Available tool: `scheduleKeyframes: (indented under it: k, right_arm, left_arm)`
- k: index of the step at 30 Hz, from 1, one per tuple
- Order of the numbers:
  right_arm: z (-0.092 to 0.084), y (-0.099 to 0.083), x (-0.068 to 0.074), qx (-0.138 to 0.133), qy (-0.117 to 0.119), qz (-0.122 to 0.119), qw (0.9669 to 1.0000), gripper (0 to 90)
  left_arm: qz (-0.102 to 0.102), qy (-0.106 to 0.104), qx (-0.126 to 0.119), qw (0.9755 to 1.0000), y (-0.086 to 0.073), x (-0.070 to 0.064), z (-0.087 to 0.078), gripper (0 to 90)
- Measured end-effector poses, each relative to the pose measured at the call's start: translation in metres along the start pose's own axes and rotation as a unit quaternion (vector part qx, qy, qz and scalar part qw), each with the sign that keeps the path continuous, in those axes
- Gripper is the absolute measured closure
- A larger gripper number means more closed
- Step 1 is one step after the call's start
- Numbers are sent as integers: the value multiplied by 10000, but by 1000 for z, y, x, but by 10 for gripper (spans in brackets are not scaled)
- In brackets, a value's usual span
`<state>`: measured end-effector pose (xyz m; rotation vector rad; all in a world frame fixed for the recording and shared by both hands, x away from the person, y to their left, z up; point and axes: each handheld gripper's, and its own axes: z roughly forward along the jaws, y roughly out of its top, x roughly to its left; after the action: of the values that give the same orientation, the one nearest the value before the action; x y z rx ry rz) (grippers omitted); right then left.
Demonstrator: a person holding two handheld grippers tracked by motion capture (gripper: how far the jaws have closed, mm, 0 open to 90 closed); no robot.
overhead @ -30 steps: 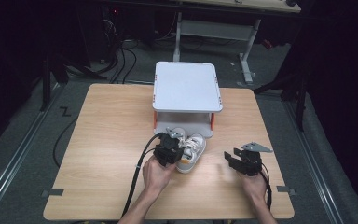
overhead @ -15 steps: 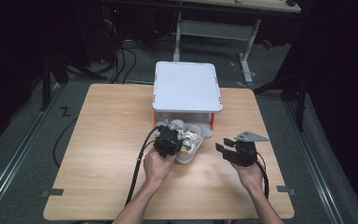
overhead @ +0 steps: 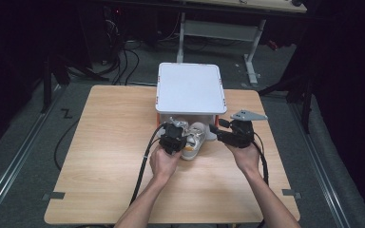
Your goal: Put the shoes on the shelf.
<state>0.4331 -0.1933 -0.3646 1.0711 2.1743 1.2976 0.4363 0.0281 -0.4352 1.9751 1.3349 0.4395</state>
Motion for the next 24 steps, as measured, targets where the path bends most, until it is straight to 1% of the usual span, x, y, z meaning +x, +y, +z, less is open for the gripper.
scheduleKeyframes:
  k: [2, 3, 4, 5, 6, 7, 8, 10, 11, 12, 13, 14, 15, 16, 18, 19, 20, 22, 23, 24]
  right_arm:
    - [3, 9, 1, 13, -57, -86, 9999, 513]
    - [3, 9, 1, 13, -57, -86, 9999, 513]
    - [5, 13, 2, -3, -121, -137, 9998, 513]
    - [7, 19, 2, 7, -157, -165, 9997, 514]
    - [9, 26, 2, -43, -217, -186, 9996, 516]
    - [11, 30, 2, -60, -240, -179, 9995, 518]
    - [11, 30, 2, -60, -240, -179, 9995, 518]
    - [15, 37, 1, -93, -313, -161, 9993, 519]
    - [21, 43, -2, -80, -390, -120, 9991, 518]
    - [24, 45, -3, -65, -453, -93, 9989, 517]
    - [28, 47, -5, -100, -499, -68, 9987, 517]
    - [28, 47, -5, -100, -499, -68, 9987, 517]
    - [36, 50, -9, 15, -547, 31, 9985, 516]
    - [36, 50, -9, 15, -547, 31, 9985, 516]
    - [44, 52, -13, 88, -633, 126, 9979, 520]
    - [51, 54, -16, 145, -724, 164, 9971, 526]
    - [51, 54, -16, 145, -724, 164, 9971, 526]
    - [56, 53, -17, 202, -778, 197, 9966, 524]
    - [60, 52, -16, 164, -836, 119, 9963, 521]
    - [60, 52, -16, 164, -836, 119, 9963, 521]
  left_arm:
    - [16, 60, 17, 10000, 1, -1, 3, 823]
    - [16, 60, 17, 10000, 1, -1, 3, 823]
    - [10, 99, 9, 10000, 2, -1, 5, 823]
    - [19, 116, 8, 9999, 2, -2, 6, 823]
    - [48, 162, -8, 9999, 4, -2, 8, 822]
    - [28, 184, -29, 9998, 4, -3, 9, 822]
    - [28, 184, -29, 9998, 4, -3, 9, 822]
    - [31, 225, -33, 9997, 5, -3, 12, 822]
    - [17, 281, -17, 9996, 6, -4, 16, 821]
    - [60, 303, 23, 9995, 7, -3, 17, 821]
    - [60, 303, 23, 9995, 7, -3, 17, 820]
    - [45, 345, 38, 9994, 7, -4, 19, 820]
    - [-12, 370, 33, 9993, 8, -3, 22, 819]
    - [-12, 370, 33, 9993, 8, -3, 22, 819]
    - [-85, 373, 7, 9993, 9, -2, 24, 818]
    - [-99, 392, 0, 9992, 9, -2, 25, 817]
    - [-106, 395, -8, 9992, 9, -2, 25, 817]
    - [-143, 402, -30, 9991, 10, -1, 27, 815]
    - [-168, 414, -55, 9990, 10, -1, 28, 811]
    - [-168, 414, -55, 9990, 10, -1, 28, 809]
